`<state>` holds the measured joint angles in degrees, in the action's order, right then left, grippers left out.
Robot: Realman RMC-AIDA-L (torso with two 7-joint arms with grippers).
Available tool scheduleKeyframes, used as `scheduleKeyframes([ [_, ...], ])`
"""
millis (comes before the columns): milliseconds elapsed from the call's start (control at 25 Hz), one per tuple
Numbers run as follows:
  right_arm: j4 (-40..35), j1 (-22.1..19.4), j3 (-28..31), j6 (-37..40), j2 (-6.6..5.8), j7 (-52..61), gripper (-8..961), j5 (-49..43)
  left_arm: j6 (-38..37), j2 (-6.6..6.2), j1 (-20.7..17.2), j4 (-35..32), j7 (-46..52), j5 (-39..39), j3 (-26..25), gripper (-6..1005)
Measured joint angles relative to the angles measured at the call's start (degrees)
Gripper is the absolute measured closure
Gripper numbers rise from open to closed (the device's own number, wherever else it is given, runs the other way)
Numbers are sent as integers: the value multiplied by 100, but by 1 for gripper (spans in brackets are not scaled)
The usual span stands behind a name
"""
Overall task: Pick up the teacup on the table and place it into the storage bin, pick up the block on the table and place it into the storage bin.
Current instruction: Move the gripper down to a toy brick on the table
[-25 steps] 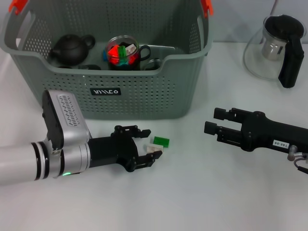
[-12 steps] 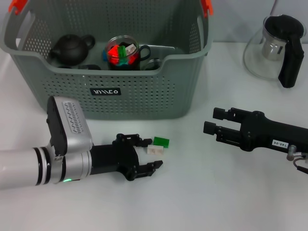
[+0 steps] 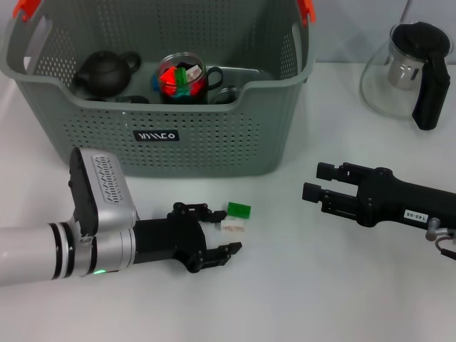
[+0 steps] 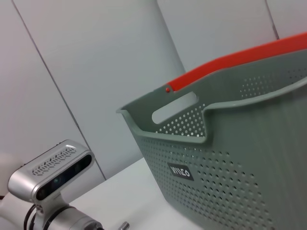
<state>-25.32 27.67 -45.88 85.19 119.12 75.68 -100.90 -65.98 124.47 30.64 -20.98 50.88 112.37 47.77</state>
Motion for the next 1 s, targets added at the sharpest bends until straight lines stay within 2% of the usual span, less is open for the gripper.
scheduleKeyframes([
  [160, 1, -16, 0, 25, -4, 0, 280, -11, -122, -1, 1, -1, -1, 23, 14, 376],
  [400, 0, -50, 0, 41, -11, 0, 280, -2, -287, -17, -39, -16, -1, 25, -5, 489],
  [1000, -28, -11, 0, 6, 6, -1, 280, 0, 39, 8, 80, 24, -148, -117, 7, 481],
])
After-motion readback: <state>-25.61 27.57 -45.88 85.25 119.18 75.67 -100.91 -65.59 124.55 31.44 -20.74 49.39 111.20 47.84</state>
